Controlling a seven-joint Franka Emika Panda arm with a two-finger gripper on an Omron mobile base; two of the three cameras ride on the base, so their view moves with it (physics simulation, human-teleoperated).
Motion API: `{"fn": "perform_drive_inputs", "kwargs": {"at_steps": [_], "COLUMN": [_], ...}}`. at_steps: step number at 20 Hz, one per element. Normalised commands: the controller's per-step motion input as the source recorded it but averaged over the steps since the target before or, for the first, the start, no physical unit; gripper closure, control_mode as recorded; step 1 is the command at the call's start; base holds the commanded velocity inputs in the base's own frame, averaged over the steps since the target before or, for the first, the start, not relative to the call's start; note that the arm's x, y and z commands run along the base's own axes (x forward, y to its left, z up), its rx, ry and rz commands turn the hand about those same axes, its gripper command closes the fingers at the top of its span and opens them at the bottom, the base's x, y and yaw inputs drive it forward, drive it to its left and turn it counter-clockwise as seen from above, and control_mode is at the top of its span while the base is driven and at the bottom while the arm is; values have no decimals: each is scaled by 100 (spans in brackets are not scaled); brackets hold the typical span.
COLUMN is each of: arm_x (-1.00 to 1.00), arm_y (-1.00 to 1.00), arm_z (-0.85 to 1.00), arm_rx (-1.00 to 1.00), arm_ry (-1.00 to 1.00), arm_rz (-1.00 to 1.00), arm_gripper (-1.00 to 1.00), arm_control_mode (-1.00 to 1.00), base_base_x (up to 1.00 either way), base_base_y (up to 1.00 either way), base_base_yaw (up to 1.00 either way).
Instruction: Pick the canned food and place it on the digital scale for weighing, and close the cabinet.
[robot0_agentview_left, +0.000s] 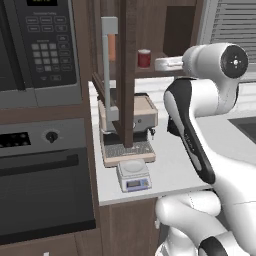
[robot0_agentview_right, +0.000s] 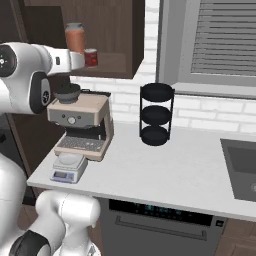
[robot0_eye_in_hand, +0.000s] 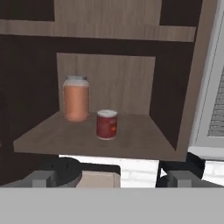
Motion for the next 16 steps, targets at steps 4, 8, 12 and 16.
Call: {"fn": "perform_drive_inputs", "kwargs": {"at_steps": [4,8,12,16], "arm_x": [43,38,32,30], "arm_y": [2,0,0,0], "arm_z": [-2,-3,0,0], "arm_rx": [0,0,0,0], "arm_ry": [4,0,0,0], "arm_rz": [0,0,0,0], "arm_gripper": [-100,-100,-100,-100], "arm_control_mode": [-100,-100,-100,-100], "base_base_x": [0,0,0,0], "base_base_y": [0,0,0,0], "base_base_yaw": [0,0,0,0]}}
